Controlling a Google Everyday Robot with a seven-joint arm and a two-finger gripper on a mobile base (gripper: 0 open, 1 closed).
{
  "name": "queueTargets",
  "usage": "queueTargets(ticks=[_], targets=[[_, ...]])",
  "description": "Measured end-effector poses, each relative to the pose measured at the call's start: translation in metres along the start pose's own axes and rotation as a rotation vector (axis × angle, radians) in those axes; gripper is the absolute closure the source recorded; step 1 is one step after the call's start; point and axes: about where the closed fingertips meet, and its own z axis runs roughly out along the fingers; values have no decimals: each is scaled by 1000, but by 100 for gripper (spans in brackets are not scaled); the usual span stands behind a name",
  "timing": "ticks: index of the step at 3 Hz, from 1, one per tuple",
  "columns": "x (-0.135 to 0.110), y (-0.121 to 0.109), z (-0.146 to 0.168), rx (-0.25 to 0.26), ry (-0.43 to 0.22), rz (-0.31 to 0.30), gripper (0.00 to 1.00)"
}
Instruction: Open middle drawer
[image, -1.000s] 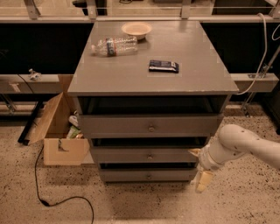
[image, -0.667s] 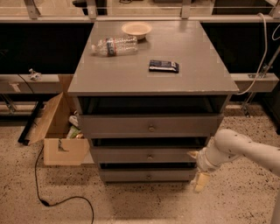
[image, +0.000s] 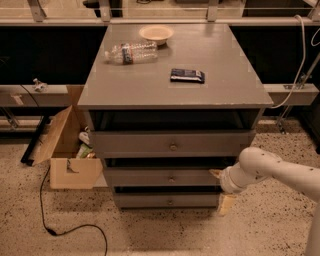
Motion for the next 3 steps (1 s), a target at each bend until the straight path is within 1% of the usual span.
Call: queueTargets(ticks=[1, 2, 3], targets=[[-4, -14, 0, 47, 15, -54, 0], [-10, -23, -2, 83, 16, -91, 0], [-12, -34, 8, 93, 36, -105, 0]])
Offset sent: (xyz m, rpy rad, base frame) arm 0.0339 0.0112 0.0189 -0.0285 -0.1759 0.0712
